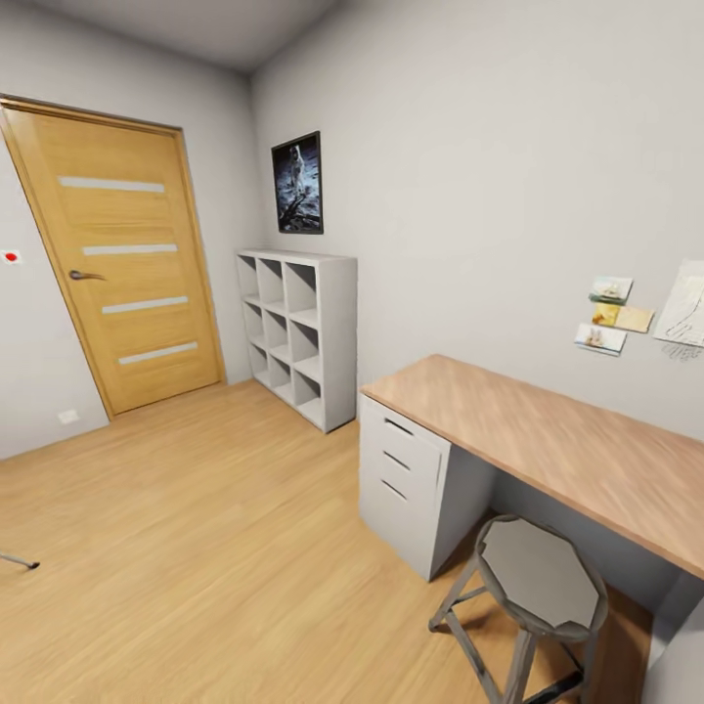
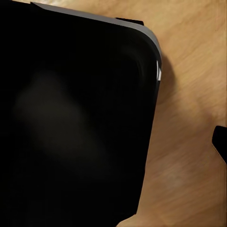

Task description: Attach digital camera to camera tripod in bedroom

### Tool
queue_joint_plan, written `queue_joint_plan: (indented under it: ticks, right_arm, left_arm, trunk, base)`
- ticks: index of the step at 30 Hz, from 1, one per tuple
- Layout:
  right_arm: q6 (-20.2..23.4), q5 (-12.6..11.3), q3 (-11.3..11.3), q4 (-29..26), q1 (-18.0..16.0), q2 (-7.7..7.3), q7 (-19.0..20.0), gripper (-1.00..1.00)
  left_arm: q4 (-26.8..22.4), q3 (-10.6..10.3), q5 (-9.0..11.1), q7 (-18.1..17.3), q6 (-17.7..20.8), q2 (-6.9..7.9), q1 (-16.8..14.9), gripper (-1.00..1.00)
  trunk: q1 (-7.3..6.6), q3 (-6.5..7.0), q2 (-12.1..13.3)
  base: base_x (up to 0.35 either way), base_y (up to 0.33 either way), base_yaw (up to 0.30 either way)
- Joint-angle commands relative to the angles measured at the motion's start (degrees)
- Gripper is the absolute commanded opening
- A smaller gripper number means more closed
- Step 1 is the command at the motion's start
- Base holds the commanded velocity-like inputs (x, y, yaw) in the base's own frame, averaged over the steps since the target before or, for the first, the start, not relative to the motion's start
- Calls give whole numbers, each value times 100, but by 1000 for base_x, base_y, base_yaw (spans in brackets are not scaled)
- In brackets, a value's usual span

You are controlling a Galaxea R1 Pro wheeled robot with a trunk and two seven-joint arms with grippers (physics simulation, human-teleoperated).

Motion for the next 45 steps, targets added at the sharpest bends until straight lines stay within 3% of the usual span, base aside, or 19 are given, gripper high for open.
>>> queue_joint_plan:
  ticks: [1,17,25,30,32,35,36,37,40,45]
  right_arm:
    - [-14,34,27,1,-1,-1,-1,100]
    - [-23,23,25,1,-1,-15,-1,100]
    - [-23,47,33,1,-1,-13,-1,100]
    - [-23,50,35,1,-1,-14,-1,100]
    - [-23,54,40,1,-1,-16,-1,100]
    - [-27,58,43,1,-1,-21,-1,100]
    - [-30,59,44,1,-1,-22,-1,100]
    - [-34,59,38,1,-1,-24,-1,100]
    - [-37,60,28,-3,-1,-30,-1,100]
    - [-29,67,38,-8,-1,-32,-1,100]
  left_arm:
    - [1,14,38,1,-13,-1,-1,100]
    - [-2,40,54,-5,-14,-15,0,100]
    - [-118,83,67,-12,-9,-245,-4,100]
    - [-128,102,123,-14,-4,-284,-2,100]
    - [-129,102,204,-12,-7,-279,-1,100]
    - [-125,189,599,-1,-5,-258,0,100]
    - [-123,299,1019,18,-10,-252,-2,100]
    - [-123,330,1193,25,-11,-247,-1,100]
    - [-122,366,1448,38,-13,-239,0,100]
    - [-118,385,1554,52,-14,-243,0,100]
  trunk:
    - [0,-5,-2]
    - [0,-5,-2]
    - [0,-5,-2]
    - [0,-5,-2]
    - [0,-5,-2]
    - [0,-5,-2]
    - [0,-5,-2]
    - [0,-5,-2]
    - [0,-5,-2]
    - [0,-5,-2]
  base:
    - [0,0,272]
    - [0,0,272]
    - [0,0,272]
    - [0,0,272]
    - [0,0,272]
    - [0,0,272]
    - [0,0,274]
    - [0,0,275]
    - [0,0,276]
    - [0,0,276]
